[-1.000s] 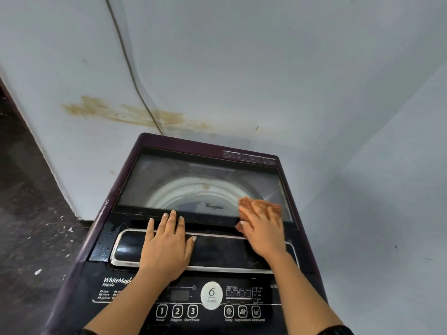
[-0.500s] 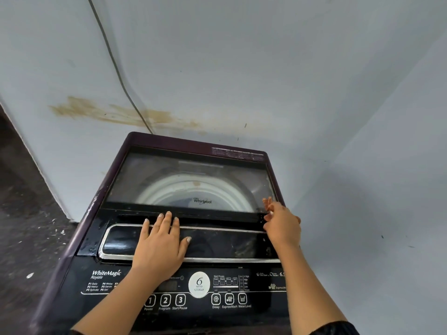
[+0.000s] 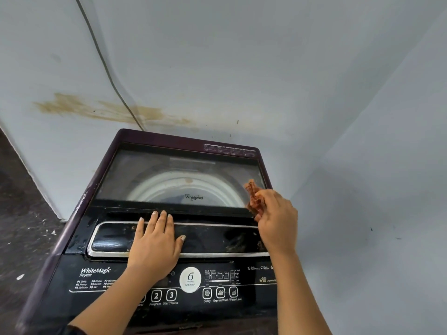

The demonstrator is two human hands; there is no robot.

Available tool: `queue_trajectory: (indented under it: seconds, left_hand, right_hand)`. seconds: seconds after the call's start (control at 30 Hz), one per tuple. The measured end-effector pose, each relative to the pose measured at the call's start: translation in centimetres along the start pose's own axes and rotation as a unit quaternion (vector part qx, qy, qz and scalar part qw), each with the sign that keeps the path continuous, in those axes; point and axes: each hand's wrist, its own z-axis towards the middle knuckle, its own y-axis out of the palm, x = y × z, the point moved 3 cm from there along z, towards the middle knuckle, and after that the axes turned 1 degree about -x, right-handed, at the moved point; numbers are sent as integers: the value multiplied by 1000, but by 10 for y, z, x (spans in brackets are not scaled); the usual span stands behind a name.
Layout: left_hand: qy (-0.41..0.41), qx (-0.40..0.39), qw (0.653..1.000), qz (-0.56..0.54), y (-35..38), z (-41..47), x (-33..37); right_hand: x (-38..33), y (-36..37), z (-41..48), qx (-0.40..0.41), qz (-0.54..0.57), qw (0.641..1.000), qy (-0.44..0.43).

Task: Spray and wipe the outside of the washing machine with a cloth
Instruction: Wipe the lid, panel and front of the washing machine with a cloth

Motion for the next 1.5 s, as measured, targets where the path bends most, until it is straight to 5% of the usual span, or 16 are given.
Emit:
queue_trajectory:
  seconds: [0.2,0.33,0.47,0.67,0.87,1.03,1.23,1.4,1.5]
  left_hand:
    - [-5,8,1000,16,0,-1,1]
    - [-6,19,1000,23,3,-3,6]
    - [12,22,1000,15,0,-6,12]
    - [-28,12,999,24,2,-24,-21]
    - [-43,16,999,12,0,-44,-35]
    - [-55,15,998,25,-6,-57,-73]
    - [-19,3,999,-29,-17,-63,-104]
    - [7,-5,999,-51,-21,-76,-149]
    - [0,3,995,-105,-26,-77,-160]
  right_hand:
    - [18,21,-35,-197,-90,973,84]
    - [-11,44,-60,-203,-49,976,69]
    - [-37,42,-83,-206,-23,977,-45]
    - [-20,51,-70,-233,-88,960,131]
    - [-104,69,-101,-244,-75,962,-100]
    - [-121,82,-91,-222,-77,971,51]
    - [-212,102,-110,-224,-3,967,-125]
    - [-238,115,-103,-198,-60,977,-48]
    - [-271,139,-93,-275,-44,959,-57]
